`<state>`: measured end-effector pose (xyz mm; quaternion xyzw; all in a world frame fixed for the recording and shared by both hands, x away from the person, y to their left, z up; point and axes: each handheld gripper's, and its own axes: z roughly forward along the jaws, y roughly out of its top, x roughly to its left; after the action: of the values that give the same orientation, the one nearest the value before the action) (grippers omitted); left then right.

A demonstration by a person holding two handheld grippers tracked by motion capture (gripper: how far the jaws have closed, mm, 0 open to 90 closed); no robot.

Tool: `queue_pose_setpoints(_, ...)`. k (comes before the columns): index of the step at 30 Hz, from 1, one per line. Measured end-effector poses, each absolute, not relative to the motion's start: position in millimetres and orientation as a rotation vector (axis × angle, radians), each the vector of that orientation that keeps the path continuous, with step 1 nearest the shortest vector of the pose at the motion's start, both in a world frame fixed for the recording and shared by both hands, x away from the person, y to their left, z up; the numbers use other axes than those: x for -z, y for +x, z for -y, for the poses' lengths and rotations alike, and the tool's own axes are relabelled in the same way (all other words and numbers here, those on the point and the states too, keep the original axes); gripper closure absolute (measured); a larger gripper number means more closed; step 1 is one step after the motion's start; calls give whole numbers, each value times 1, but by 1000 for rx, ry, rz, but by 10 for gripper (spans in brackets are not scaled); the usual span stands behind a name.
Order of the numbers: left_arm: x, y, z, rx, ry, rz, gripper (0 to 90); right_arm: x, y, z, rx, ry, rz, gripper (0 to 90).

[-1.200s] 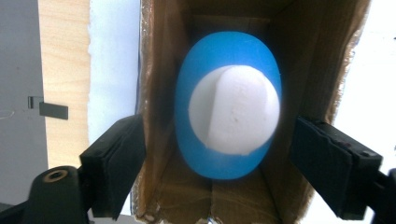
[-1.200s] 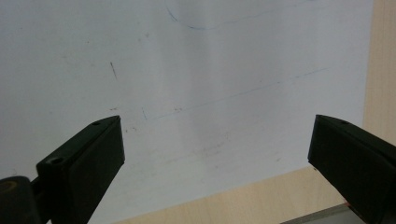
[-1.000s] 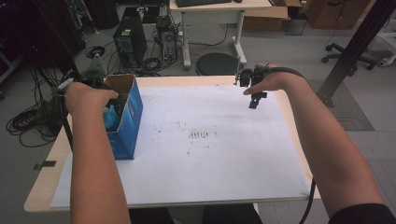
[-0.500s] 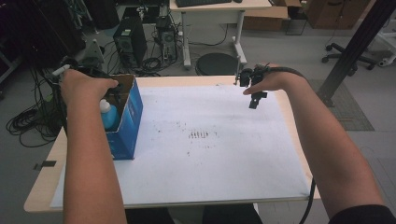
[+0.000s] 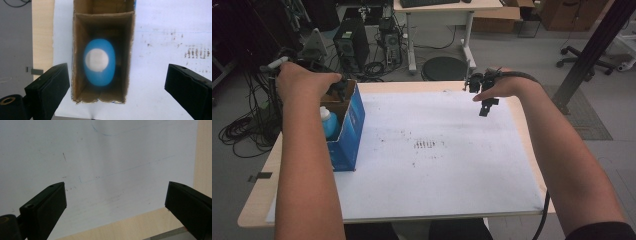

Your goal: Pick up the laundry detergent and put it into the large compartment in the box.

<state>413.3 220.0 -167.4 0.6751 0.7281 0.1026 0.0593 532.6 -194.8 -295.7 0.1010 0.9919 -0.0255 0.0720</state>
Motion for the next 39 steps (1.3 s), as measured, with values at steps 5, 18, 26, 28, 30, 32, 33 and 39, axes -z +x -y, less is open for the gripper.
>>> queue_pose_setpoints(5, 161, 417, -211, -320, 2065, -2168, 63, 294, 532, 197, 77, 305, -2980, 33)
queue_pose_setpoints(18, 148, 427, -186, -329, 2144, -2031, 65, 293, 531, 198, 84, 314, -2980, 33)
queue_pose_setpoints(26, 143, 436, -171, -330, 2201, -1928, 68, 294, 532, 197, 86, 314, -2980, 33)
queue_pose_setpoints(28, 142, 439, -166, -322, 2223, -1901, 68, 295, 533, 197, 88, 313, -2980, 33)
queue_pose_setpoints(30, 143, 441, -162, -309, 2247, -1875, 69, 295, 533, 197, 92, 319, -2981, 33)
queue_pose_setpoints(32, 144, 444, -158, -306, 2261, -1857, 72, 295, 533, 198, 94, 321, -2983, 33)
queue_pose_setpoints(33, 145, 446, -156, -308, 2269, -1847, 70, 295, 533, 198, 95, 324, -2981, 33)
queue_pose_setpoints(39, 150, 453, -146, -279, 2333, -1761, 73, 296, 534, 199, 100, 326, -2983, 33)
